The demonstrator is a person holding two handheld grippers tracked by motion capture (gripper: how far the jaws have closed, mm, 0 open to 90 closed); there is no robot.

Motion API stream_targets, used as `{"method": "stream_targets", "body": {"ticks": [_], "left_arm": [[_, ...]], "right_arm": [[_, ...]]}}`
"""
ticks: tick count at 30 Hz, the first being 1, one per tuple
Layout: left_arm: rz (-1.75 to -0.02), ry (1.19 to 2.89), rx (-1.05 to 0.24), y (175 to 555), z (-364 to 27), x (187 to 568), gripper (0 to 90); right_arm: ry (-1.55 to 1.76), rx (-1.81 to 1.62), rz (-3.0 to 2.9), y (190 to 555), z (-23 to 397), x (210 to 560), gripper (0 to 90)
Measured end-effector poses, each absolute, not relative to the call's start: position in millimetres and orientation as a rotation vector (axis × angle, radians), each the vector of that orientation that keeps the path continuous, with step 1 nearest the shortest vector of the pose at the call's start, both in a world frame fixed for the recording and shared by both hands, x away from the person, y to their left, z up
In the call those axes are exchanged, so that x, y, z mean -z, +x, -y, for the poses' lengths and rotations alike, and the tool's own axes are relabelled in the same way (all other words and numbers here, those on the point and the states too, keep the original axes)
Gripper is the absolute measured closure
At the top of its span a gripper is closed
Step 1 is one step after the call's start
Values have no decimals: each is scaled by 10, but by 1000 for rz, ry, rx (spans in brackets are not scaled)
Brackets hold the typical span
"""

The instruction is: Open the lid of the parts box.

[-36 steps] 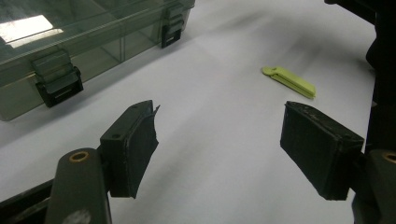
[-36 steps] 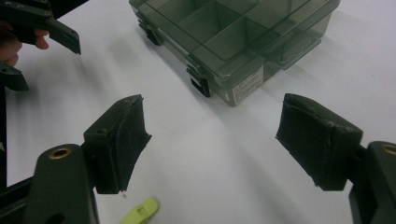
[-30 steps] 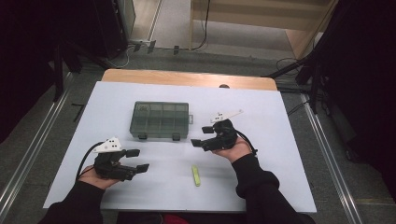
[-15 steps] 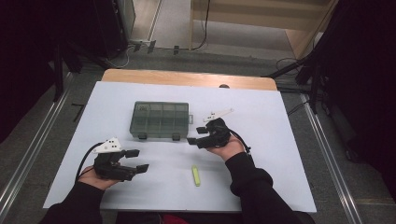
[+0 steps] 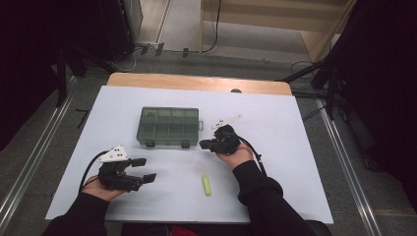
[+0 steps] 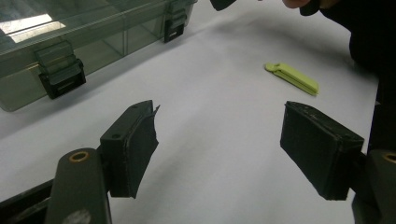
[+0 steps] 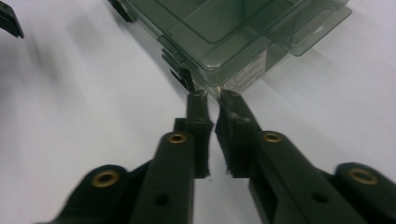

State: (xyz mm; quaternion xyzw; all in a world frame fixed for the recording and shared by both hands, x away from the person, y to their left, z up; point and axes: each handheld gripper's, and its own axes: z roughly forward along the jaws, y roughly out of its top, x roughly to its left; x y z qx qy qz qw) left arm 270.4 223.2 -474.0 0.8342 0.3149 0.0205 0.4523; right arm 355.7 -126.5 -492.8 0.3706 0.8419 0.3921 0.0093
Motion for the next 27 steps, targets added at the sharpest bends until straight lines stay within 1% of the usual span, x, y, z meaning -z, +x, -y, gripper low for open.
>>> {"method": "stream_targets", "body": {"ticks": [27], "left_arm": [[-789,2062,-57,2693,-2262,4741,267]], "right_arm": [[1203,-1205,-2637,3640,1199,4955,900]]}}
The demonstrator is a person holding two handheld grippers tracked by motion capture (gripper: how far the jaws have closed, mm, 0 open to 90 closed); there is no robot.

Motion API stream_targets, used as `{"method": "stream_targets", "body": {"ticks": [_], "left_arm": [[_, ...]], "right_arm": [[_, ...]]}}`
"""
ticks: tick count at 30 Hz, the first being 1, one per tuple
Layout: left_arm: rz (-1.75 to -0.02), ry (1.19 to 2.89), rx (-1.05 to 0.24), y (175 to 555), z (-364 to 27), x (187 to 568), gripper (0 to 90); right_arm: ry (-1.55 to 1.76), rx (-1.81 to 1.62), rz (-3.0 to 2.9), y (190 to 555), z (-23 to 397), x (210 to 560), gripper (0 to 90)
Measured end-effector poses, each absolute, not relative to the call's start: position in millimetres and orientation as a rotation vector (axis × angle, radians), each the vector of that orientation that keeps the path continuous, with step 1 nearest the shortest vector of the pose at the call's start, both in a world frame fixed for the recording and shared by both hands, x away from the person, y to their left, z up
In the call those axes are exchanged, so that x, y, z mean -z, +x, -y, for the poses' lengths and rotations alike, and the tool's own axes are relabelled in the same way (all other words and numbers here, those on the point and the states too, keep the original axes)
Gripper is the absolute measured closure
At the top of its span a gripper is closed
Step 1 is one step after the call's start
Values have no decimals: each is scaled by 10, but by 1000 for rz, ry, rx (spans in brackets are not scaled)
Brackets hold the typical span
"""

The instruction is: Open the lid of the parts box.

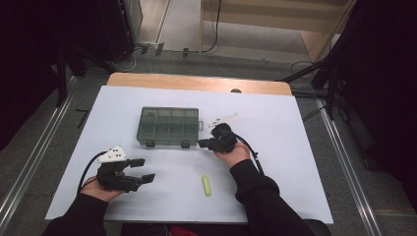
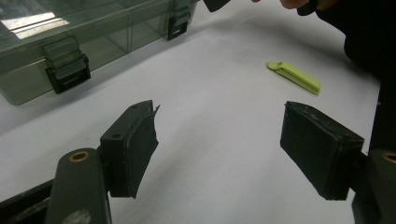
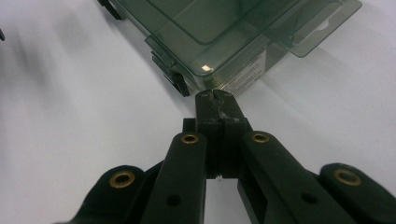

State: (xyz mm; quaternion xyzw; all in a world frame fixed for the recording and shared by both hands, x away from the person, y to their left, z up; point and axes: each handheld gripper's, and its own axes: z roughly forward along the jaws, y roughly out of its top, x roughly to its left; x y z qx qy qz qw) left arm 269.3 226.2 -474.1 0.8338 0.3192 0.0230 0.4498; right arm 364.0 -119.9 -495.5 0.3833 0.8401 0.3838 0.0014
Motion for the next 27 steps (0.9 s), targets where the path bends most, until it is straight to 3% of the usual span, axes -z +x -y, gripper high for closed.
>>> {"method": "stream_targets", "body": {"ticks": [27], "left_arm": [[-797,2063,-56,2698,-2267,4744,266]], "right_arm": [[1188,-1267,-2610,3622,1199,4868,900]]}}
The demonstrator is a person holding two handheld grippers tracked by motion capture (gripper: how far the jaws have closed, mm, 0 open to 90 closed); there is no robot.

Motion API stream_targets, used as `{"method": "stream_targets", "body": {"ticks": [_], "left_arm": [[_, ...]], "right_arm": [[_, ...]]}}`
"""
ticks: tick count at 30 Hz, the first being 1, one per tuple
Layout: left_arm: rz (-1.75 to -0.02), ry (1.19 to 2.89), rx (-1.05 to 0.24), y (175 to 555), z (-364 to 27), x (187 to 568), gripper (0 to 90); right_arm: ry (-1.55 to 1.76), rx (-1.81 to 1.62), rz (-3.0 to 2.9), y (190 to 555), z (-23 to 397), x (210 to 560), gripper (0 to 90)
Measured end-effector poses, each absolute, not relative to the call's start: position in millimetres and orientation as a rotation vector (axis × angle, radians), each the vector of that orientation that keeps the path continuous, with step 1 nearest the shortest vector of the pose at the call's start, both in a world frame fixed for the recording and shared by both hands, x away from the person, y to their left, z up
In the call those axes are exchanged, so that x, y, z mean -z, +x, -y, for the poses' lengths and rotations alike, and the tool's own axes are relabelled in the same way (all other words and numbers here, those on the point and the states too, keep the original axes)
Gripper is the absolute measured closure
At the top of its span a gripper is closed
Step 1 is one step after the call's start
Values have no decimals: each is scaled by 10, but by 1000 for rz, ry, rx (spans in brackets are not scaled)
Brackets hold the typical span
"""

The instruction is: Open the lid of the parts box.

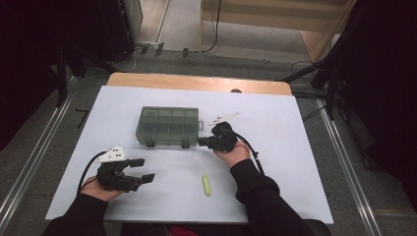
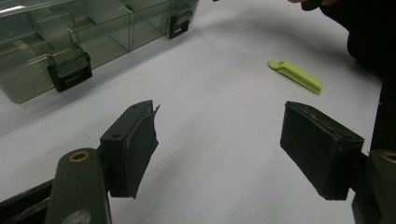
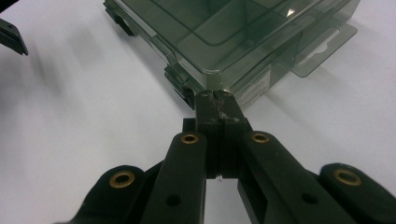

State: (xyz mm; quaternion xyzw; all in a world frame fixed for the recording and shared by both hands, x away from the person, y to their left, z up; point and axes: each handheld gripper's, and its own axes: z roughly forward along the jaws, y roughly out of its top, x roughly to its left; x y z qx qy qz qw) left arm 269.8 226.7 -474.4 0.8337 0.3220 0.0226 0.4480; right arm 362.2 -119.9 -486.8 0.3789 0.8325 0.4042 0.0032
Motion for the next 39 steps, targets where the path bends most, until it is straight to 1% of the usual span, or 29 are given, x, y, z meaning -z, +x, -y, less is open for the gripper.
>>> {"method": "stream_targets", "body": {"ticks": [15,25,39], "left_arm": [[-797,2062,-44,2744,-2272,4755,266],[-813,2064,-27,2862,-2309,4786,266],[-825,2061,-61,2965,-2360,4661,266]], "right_arm": [[1183,-1303,-2598,3679,1160,4765,900],[1188,-1326,-2603,3750,1163,4671,900],[1178,-1347,-2590,3795,1151,4600,900]]}}
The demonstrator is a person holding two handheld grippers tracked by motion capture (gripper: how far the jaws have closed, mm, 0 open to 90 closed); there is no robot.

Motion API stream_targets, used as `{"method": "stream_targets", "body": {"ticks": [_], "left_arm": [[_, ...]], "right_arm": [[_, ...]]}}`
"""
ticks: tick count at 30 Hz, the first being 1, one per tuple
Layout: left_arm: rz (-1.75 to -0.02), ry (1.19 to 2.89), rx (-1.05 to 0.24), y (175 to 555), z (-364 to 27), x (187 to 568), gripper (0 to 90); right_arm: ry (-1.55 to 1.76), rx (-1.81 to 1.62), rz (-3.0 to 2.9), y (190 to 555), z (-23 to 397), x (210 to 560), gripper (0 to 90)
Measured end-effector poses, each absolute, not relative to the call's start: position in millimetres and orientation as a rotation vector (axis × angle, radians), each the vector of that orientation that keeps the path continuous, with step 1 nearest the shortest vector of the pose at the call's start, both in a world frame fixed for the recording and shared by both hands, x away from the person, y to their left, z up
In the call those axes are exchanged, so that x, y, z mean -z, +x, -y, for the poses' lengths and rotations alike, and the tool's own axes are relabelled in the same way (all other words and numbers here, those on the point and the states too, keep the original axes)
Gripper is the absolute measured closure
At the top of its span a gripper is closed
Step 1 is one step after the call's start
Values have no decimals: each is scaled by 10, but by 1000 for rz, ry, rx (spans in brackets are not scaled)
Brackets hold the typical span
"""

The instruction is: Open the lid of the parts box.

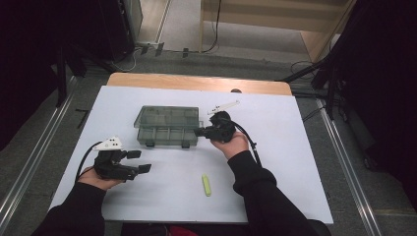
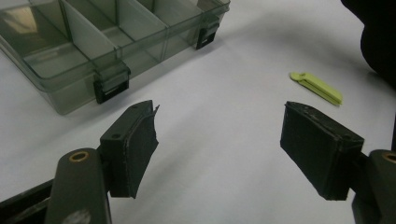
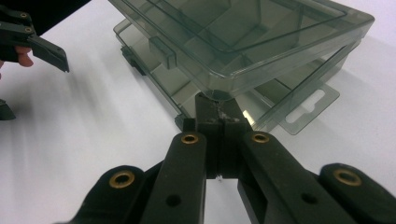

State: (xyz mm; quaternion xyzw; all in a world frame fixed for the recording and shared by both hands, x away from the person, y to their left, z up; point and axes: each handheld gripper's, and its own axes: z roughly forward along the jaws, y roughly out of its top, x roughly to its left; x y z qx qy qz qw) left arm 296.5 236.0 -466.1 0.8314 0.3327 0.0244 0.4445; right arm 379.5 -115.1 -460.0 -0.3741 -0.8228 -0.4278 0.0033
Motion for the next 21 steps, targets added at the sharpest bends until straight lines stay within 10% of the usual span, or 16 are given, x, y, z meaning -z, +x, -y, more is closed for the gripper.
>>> {"method": "stream_targets", "body": {"ticks": [21], "left_arm": [[-841,2056,-66,3151,-2436,4559,266]], "right_arm": [[-1168,1355,2564,3888,1150,4468,900]]}}
